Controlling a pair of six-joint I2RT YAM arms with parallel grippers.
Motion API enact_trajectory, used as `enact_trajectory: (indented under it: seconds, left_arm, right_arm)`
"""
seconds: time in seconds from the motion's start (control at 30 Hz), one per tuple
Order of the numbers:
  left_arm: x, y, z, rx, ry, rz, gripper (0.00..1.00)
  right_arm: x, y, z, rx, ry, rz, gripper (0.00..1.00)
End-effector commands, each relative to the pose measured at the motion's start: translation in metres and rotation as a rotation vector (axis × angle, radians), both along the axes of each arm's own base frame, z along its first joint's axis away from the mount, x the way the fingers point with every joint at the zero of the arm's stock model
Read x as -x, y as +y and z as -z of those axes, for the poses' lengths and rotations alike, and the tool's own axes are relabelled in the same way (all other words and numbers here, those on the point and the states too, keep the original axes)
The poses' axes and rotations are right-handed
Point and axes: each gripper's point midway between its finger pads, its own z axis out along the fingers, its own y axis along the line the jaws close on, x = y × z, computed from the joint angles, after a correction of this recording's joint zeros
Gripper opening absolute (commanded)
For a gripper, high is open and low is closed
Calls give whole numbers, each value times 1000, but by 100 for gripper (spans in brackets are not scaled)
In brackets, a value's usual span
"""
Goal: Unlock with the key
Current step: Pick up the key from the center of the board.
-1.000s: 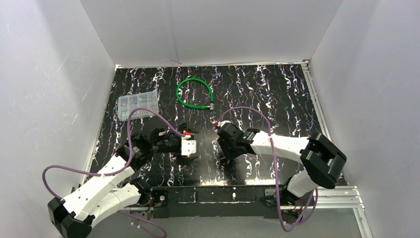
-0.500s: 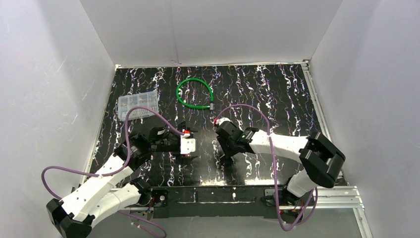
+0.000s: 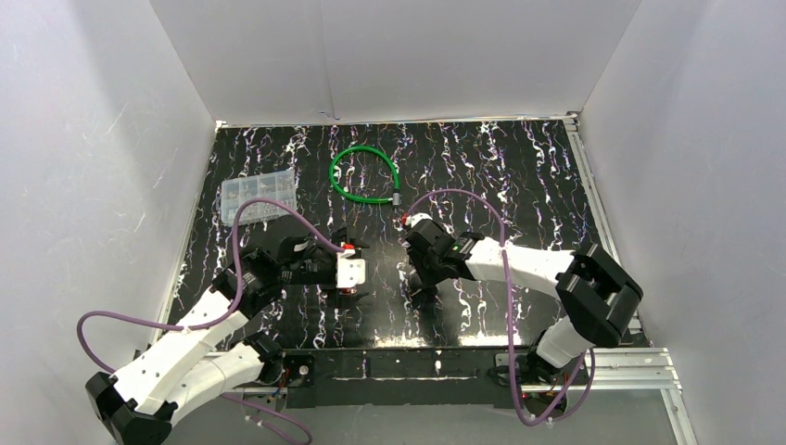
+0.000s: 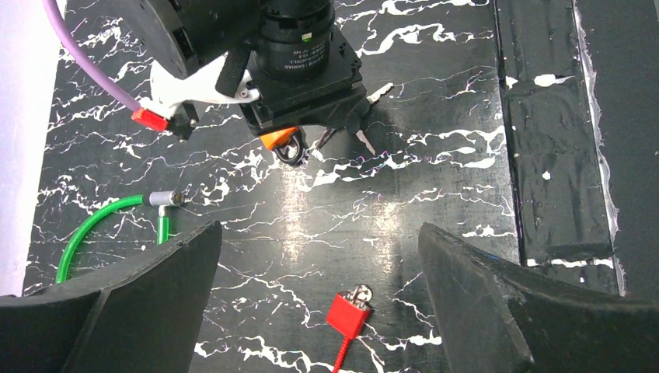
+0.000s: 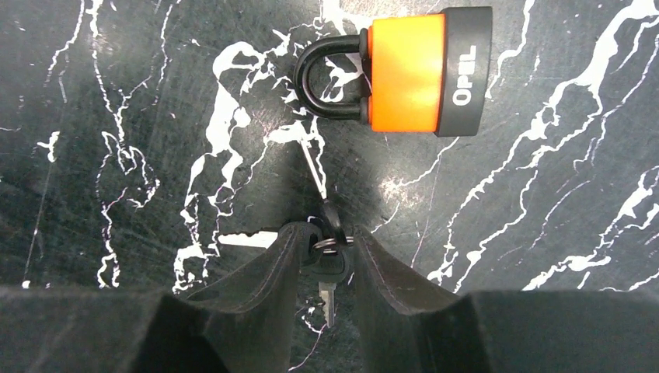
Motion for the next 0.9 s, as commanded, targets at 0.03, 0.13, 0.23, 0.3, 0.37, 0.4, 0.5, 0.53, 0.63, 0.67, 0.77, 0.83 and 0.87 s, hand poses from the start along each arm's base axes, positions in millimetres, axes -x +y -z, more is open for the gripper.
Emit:
enact_trajectory:
  seconds: [0.03,0.13,0.23,0.3,0.37,0.4,0.5,0.53,0.63,0.67,0.77,0.83,0.87]
  left_arm:
    - [5,-1,-12,12,-4,23,98]
    - [5,-1,-13,14,-9,22,98]
    - [5,0,-14,16,-13,23,98]
    - [6,-1,-14,16,-21,31,98]
    - [7,0,-14,20,-41,46,98]
    - [7,0,-14,21,-57,57,98]
    - [5,-1,-17,35,-132,85,98]
    - [3,-3,-20,43,-165,90,98]
    - [-8,-8,-38,81,-297,104,98]
    - [-10,-10,-46,98,-353,113,98]
    - [-11,-15,-73,137,-507,177,96]
    - [-7,-18,-90,156,-609,230,95]
    - [-4,-20,-97,165,-662,256,94]
  right_arm:
    - [-17,13,-4,-24,-42,-10,37]
    - [-15,13,2,-23,-27,-17,35]
    - [-10,15,6,-44,-5,-30,25]
    - [-6,16,8,-60,8,-37,14]
    - [-3,16,7,-75,15,-44,2]
    - [-1,16,3,-88,16,-51,1]
    - [4,18,-22,-164,3,-77,1]
    - [6,19,-36,-214,9,-88,1]
    - [20,26,-93,-455,41,-144,1]
    - [25,27,-116,-545,40,-163,1]
    - [42,25,-179,-769,24,-232,1]
    - [53,23,-210,-840,19,-273,1]
    - [58,23,-224,-865,19,-293,1]
